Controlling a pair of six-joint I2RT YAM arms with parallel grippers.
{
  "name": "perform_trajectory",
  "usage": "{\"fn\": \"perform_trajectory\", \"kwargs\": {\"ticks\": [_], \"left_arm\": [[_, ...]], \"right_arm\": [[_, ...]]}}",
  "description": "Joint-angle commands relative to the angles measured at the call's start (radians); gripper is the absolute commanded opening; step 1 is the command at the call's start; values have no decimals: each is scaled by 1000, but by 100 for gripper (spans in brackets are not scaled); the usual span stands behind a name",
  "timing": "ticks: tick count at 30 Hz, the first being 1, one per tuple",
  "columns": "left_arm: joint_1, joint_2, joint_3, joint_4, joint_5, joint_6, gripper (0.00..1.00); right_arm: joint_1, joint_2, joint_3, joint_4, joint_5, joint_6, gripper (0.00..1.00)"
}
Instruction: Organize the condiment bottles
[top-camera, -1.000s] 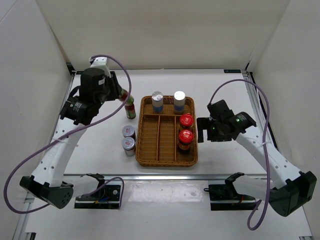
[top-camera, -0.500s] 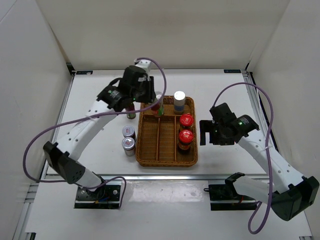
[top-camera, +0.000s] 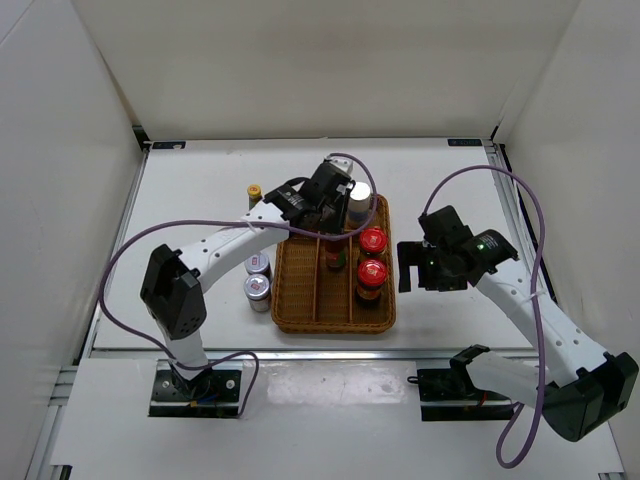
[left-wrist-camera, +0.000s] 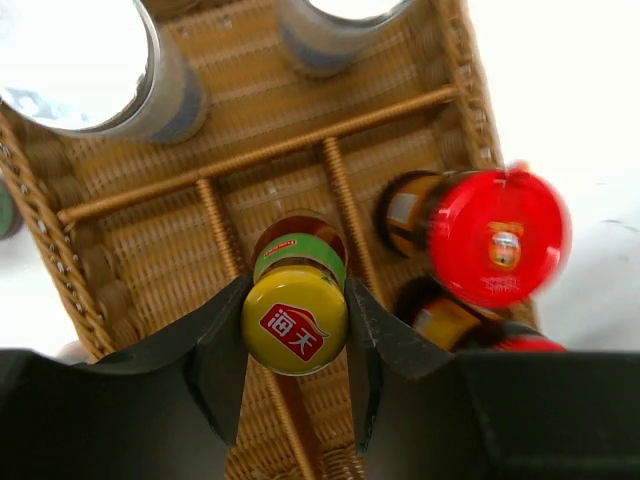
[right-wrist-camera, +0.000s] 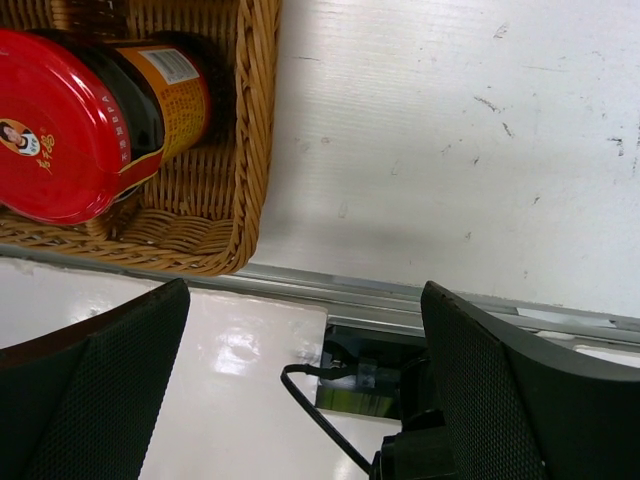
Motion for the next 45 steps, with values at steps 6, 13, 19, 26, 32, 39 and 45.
{"fn": "perform_trajectory", "kwargs": {"ticks": [6, 13, 19, 26, 32, 39, 45], "left_arm": [[-6, 16, 39, 93, -80, -29, 47], [-6, -88, 120, 59, -146, 46, 100], [82, -234, 177, 59, -259, 76, 100], [295, -300, -120, 139, -217, 22, 100], [393, -253, -223, 329, -89, -1, 100], [435, -102, -194, 329, -94, -1, 100], [458, -68, -176, 329, -75, -1, 69]], "right_arm": [[-3, 13, 2, -8, -48, -44, 100], [-3, 33, 2, -8, -48, -44, 100], [-3, 53, 2, -8, -48, -44, 100], [-3, 64, 2, 1, -84, -64, 100], [-3, 82, 2, 20, -155, -100, 100], [-3, 104, -7, 29, -230, -130, 100], [-3, 104, -7, 29, -255, -140, 100]]}}
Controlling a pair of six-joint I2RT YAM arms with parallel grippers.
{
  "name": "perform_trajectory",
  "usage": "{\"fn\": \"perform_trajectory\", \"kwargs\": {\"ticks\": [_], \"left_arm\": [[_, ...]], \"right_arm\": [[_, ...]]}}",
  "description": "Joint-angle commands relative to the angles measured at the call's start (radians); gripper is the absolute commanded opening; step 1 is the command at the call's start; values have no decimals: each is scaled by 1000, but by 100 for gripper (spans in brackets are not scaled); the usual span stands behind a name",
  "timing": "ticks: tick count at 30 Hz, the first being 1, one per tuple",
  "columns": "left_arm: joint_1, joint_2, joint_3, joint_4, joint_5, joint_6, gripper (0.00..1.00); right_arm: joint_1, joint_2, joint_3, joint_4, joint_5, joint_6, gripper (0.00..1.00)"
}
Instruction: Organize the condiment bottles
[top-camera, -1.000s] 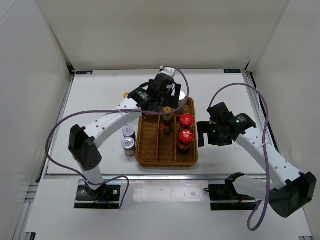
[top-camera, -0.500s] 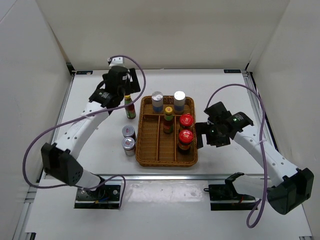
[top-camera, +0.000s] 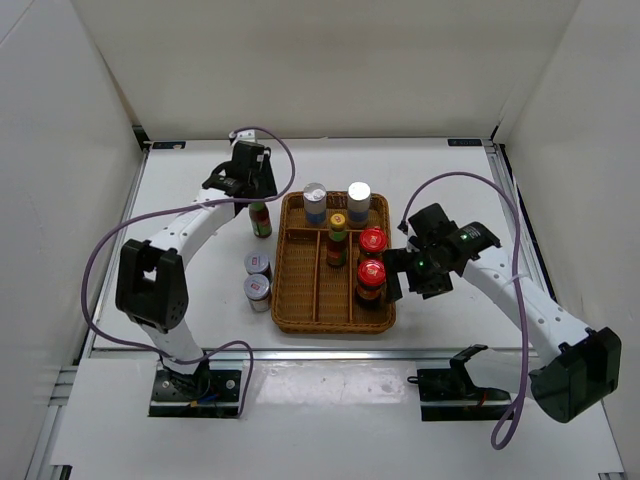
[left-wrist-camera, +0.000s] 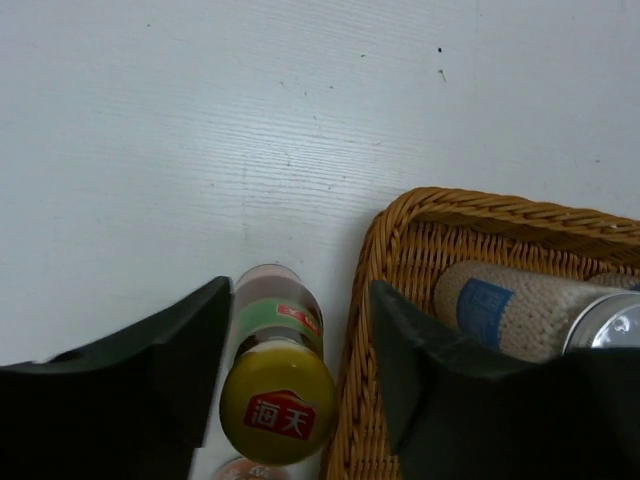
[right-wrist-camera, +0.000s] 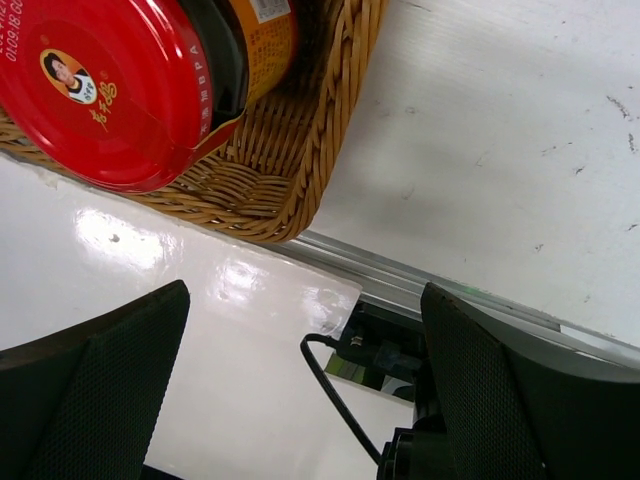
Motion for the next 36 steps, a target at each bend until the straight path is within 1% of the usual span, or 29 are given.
{"fn": "perform_trajectory", "kwargs": {"ticks": [1, 2, 4, 5, 7, 8, 10, 13, 14, 16, 18, 19, 21, 23, 24, 27, 32, 35, 36], "left_arm": [[20, -32, 44, 27, 8, -2, 63], [20, -32, 44, 27, 8, 8, 51], [29, -47, 44, 27, -3, 36, 40], [29, -64, 44, 27, -3, 59, 28], [29, -87, 73, 18, -16, 82, 15], [29, -110, 118, 7, -25, 99, 11], [29, -142, 166, 7, -41, 131, 11], [-23, -200, 261, -2, -76, 205, 11], [-51, -231, 293, -2, -76, 215, 11], [-72, -263, 306, -18, -43, 216, 11], [-123, -317, 278, -27, 25, 188, 11], [-172, -364, 222, -36, 66, 188, 11], [-232, -417, 150, -36, 66, 164, 11], [-284, -467, 52, -36, 28, 140, 11], [-327, -510, 25, -36, 16, 118, 11], [-383, -567, -39, -45, -35, 117, 11], [-433, -587, -82, -55, -6, 62, 11], [-494, -543, -91, -30, -15, 39, 11], [-523, -518, -91, -30, -42, 30, 11]], "right_arm": [[-3, -1, 1, 19, -34, -23, 100], [-3, -1, -8, 19, -34, -23, 100], [-3, -1, -8, 19, -34, -23, 100], [-3, -1, -8, 19, -34, -23, 100], [-3, 9, -8, 19, -34, -23, 100], [-3, 9, -8, 19, -23, -23, 100], [-3, 22, 1, 10, -23, -23, 100], [-3, 40, 1, 10, -3, -23, 100], [-3, 40, 1, 10, -3, -23, 100], [-3, 51, 1, 10, 6, -14, 100], [-3, 51, 1, 10, 6, -4, 100], [-3, 51, 1, 10, 15, -4, 100], [-3, 51, 1, 10, 15, -4, 100], [-3, 60, 1, 10, 15, -4, 100], [-3, 60, 1, 10, 15, -4, 100], [-3, 69, 1, 1, 15, -4, 100], [-3, 89, 1, 1, 5, -4, 100], [-3, 120, 1, 1, -5, -14, 100], [-3, 120, 1, 1, -5, -14, 100]]}}
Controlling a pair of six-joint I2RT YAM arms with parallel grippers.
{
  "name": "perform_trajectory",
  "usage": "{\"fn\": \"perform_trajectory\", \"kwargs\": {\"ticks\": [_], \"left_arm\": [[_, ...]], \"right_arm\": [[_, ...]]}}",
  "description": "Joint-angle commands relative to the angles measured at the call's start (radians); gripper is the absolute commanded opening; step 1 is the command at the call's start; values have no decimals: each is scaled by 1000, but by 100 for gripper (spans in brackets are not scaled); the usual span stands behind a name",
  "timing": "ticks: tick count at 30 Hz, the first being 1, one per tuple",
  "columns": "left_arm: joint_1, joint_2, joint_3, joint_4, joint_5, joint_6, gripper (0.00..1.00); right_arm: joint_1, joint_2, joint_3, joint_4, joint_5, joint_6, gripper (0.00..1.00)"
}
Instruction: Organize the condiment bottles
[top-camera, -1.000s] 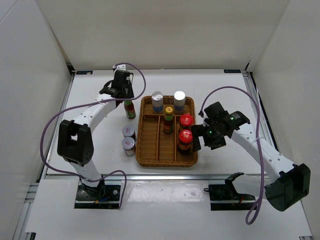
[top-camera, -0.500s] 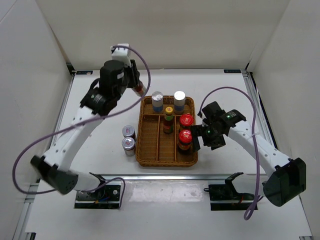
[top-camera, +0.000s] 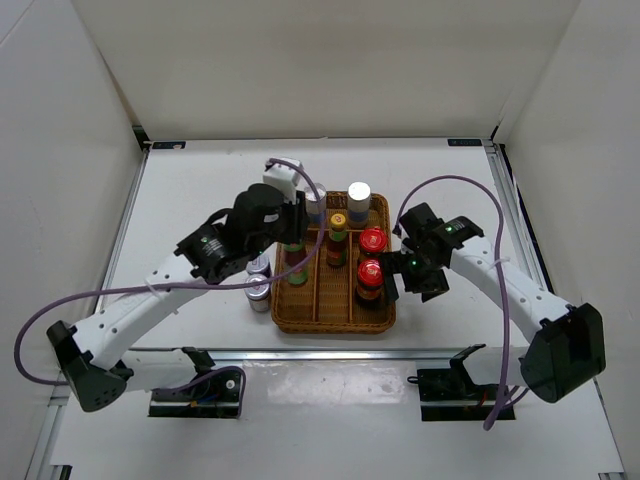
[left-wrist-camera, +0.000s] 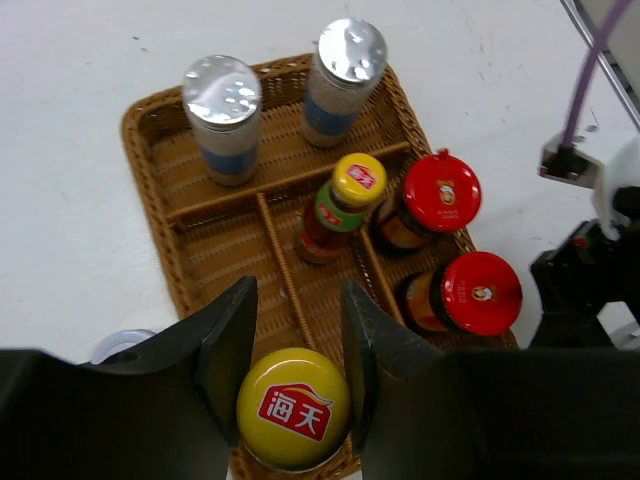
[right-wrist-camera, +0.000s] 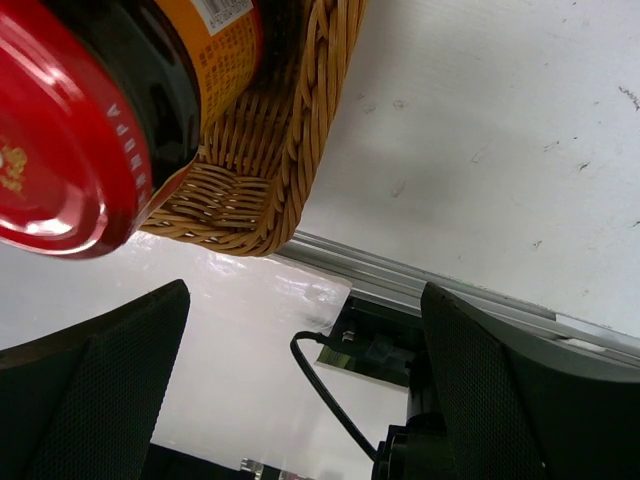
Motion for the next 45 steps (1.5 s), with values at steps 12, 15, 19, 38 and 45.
{"fn": "perform_trajectory", "kwargs": {"ticks": [12, 15, 19, 38, 45], "left_arm": [[-170, 143, -1, 254, -130, -72, 11], [-181, 174, -1, 264, -148, -83, 11], [-201, 229, -12, 286, -159, -94, 11], [-219, 231, -64, 300, -96, -60, 100], [-219, 93, -23, 271, -229, 29, 100]], "right_arm": [[-3, 27, 5, -10, -21, -3, 100], [-3, 27, 5, -10, -12, -3, 100], [-3, 27, 5, -10, -12, -3, 100], [-3, 27, 14, -10, 7, -3, 100], [-3, 27, 14, -10, 16, -3, 100]]}}
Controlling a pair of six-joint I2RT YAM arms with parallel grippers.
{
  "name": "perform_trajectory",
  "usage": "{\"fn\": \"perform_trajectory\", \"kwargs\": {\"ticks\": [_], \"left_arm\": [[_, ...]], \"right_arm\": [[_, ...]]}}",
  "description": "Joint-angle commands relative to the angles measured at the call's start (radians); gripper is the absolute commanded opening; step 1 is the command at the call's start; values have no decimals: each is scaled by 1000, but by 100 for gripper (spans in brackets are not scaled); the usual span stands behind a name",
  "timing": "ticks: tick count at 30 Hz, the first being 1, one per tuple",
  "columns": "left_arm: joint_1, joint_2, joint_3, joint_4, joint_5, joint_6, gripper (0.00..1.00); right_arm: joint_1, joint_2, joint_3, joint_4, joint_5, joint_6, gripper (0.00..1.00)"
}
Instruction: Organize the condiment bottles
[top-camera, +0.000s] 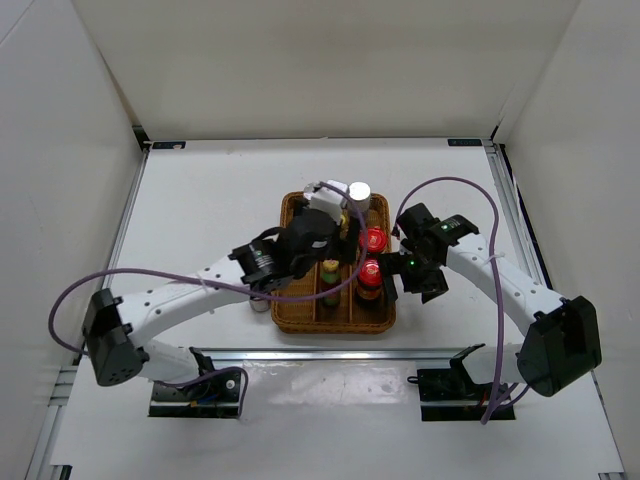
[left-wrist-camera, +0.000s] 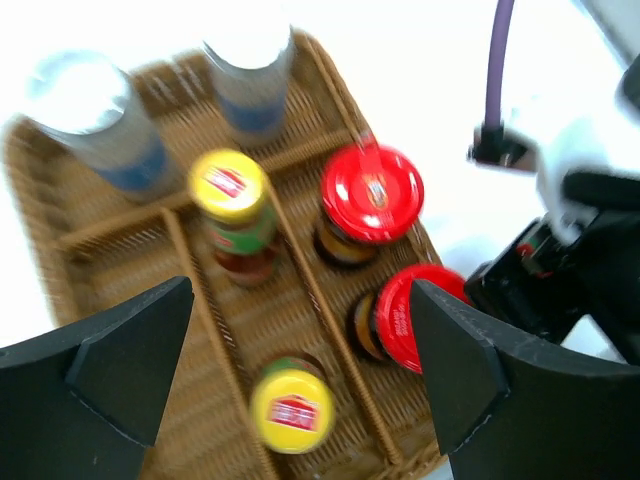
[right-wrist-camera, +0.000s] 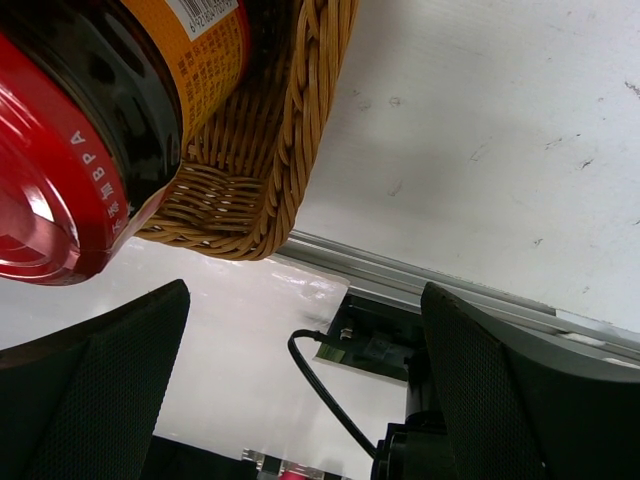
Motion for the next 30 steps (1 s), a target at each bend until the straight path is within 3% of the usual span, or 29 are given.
{"fn": "perform_trajectory", "kwargs": {"ticks": [1, 5, 7, 13, 18, 22, 30], "left_arm": [[-4, -143, 66, 0, -143, 63, 100], [34, -241, 77, -141, -254, 6, 100], [141, -305, 48, -248, -196, -68, 100], [399, -382, -144, -273, 83, -90, 100], [516, -249, -144, -332, 273, -136, 100], [537, -126, -123, -342, 318, -148, 100], [596, -35, -114, -381, 409, -202, 100]], "right_arm": [[-3, -13, 14, -7, 15, -3, 100], [-12, -13, 14, -7, 24, 7, 100], [-23, -13, 14, -7, 24, 7, 100], [-43, -4, 14, -7, 15, 7, 100], [-43, 14, 14, -7, 15, 7, 100], [-43, 14, 14, -7, 5, 7, 100], [-43, 36, 14, -16, 15, 7, 100]]}}
